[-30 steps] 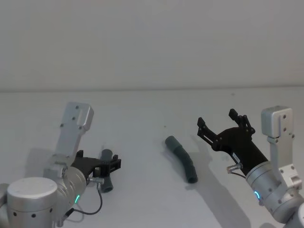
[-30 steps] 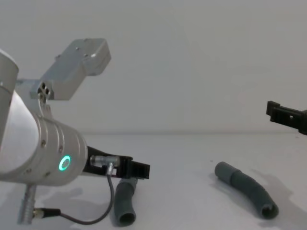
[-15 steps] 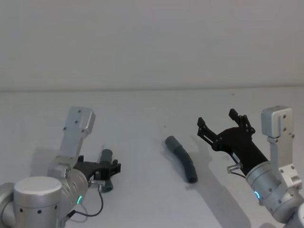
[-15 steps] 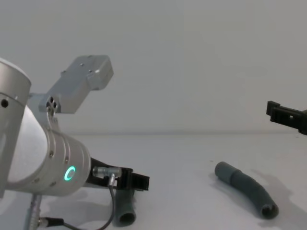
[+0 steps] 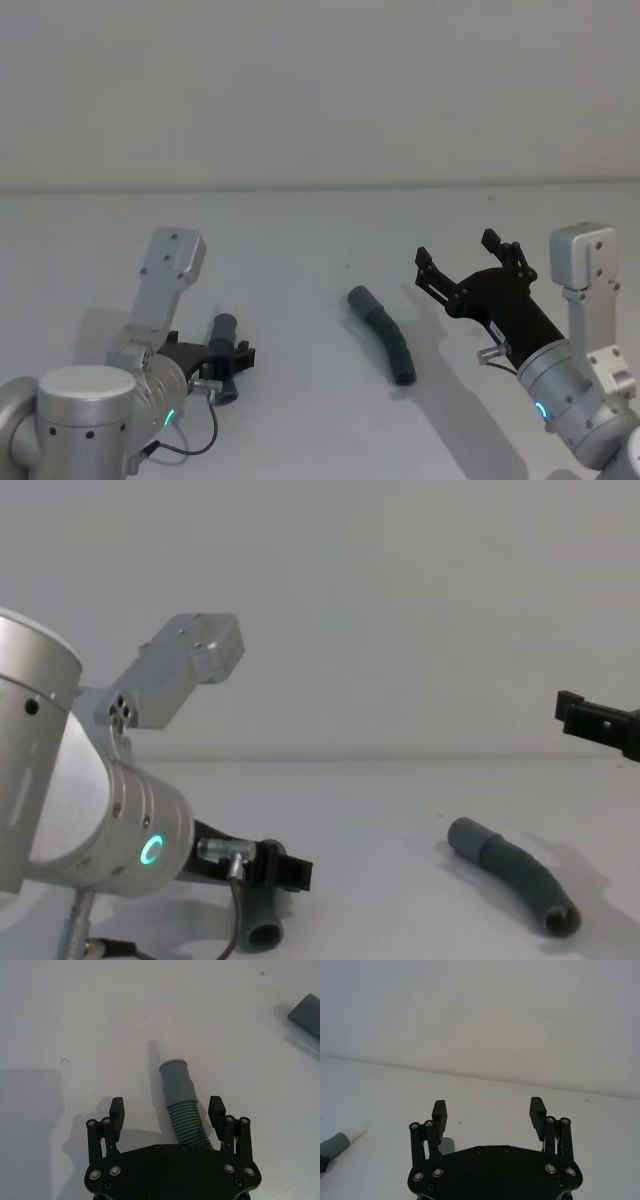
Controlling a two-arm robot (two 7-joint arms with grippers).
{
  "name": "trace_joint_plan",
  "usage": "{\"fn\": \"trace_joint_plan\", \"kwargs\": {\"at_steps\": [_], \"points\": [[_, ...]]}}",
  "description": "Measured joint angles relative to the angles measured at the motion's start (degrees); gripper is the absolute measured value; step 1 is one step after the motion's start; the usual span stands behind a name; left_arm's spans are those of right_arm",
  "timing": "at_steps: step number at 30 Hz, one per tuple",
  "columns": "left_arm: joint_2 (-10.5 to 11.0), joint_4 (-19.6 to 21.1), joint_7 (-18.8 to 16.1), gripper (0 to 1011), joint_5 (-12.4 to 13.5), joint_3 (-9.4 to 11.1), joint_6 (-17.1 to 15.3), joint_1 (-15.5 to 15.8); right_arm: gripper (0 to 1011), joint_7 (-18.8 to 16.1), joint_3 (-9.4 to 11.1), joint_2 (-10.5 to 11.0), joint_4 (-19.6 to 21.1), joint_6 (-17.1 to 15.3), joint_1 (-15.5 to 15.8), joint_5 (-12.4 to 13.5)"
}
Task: Use both hands to pick up one end of the pipe from the table, align the ends, and insert them.
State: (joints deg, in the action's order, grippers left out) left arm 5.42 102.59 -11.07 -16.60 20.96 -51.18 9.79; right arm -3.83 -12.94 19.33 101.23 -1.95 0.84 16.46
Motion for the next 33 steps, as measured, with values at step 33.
{"fn": "trace_joint_plan", "kwargs": {"at_steps": [33], "points": [[0.76, -1.78, 1.63, 797, 1.14, 0.3, 0.28, 0.83, 1004, 0.0, 0.0, 0.0, 0.0, 0.0, 0.0, 0.0]]}}
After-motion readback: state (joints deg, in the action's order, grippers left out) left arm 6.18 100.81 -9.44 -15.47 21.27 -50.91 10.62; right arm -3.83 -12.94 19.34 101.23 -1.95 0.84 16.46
